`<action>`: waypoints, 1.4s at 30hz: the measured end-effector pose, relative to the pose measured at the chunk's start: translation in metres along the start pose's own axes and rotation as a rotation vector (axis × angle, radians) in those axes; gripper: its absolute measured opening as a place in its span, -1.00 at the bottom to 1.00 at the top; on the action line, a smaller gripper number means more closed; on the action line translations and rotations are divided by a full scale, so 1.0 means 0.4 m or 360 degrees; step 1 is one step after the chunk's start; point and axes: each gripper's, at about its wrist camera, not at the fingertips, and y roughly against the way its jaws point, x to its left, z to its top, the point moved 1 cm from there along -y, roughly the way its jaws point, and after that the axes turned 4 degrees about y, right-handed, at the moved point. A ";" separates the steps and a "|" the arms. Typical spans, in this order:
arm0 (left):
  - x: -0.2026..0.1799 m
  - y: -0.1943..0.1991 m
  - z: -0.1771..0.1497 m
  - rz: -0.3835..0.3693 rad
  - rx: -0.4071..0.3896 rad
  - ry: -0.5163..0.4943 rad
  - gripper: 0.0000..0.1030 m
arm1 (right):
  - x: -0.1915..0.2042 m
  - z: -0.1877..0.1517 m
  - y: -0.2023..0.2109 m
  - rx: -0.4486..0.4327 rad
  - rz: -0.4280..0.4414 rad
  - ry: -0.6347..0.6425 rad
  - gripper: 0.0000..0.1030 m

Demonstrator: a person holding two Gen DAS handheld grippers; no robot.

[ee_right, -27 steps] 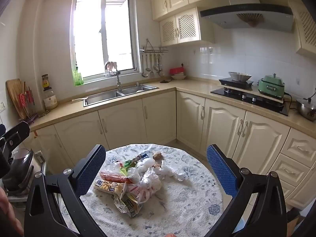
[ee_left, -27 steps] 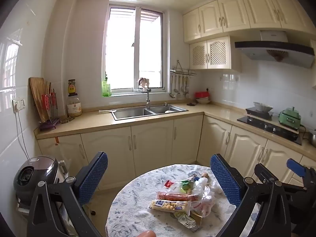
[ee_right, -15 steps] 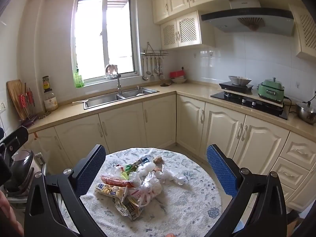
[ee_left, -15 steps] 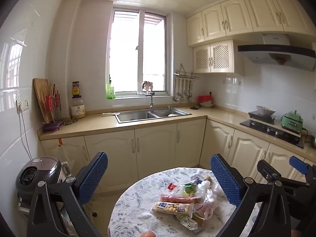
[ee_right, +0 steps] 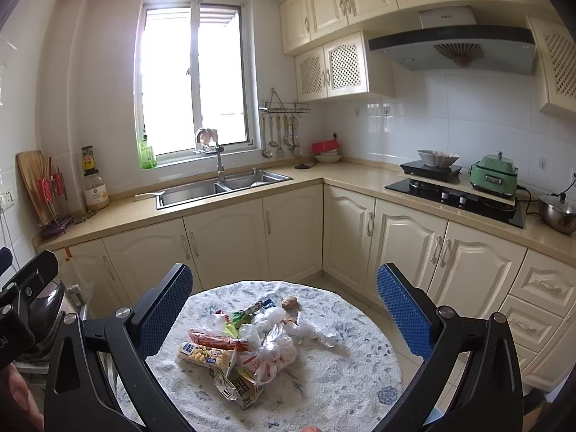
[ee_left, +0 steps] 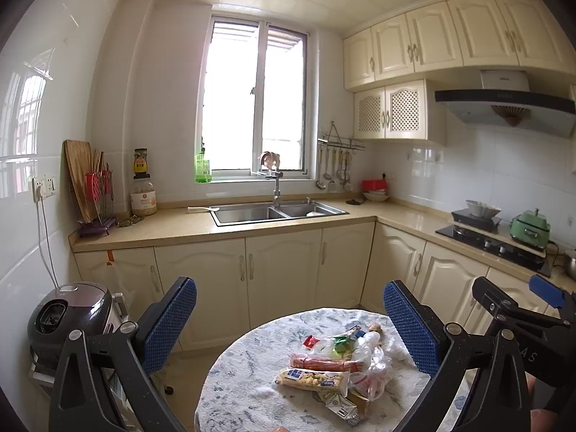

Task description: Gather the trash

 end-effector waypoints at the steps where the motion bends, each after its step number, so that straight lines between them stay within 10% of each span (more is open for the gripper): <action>1: 0.000 0.001 0.001 -0.0001 -0.0001 0.0004 0.99 | -0.001 0.001 0.005 -0.0007 0.0002 0.0001 1.00; 28: 0.016 -0.008 -0.011 -0.0022 0.0061 0.0031 0.99 | 0.011 0.015 0.013 -0.0015 0.0060 0.0030 1.00; 42: 0.020 -0.262 -0.097 0.0001 0.0466 0.0044 0.99 | -0.027 -0.107 -0.207 0.0318 0.0095 0.0047 1.00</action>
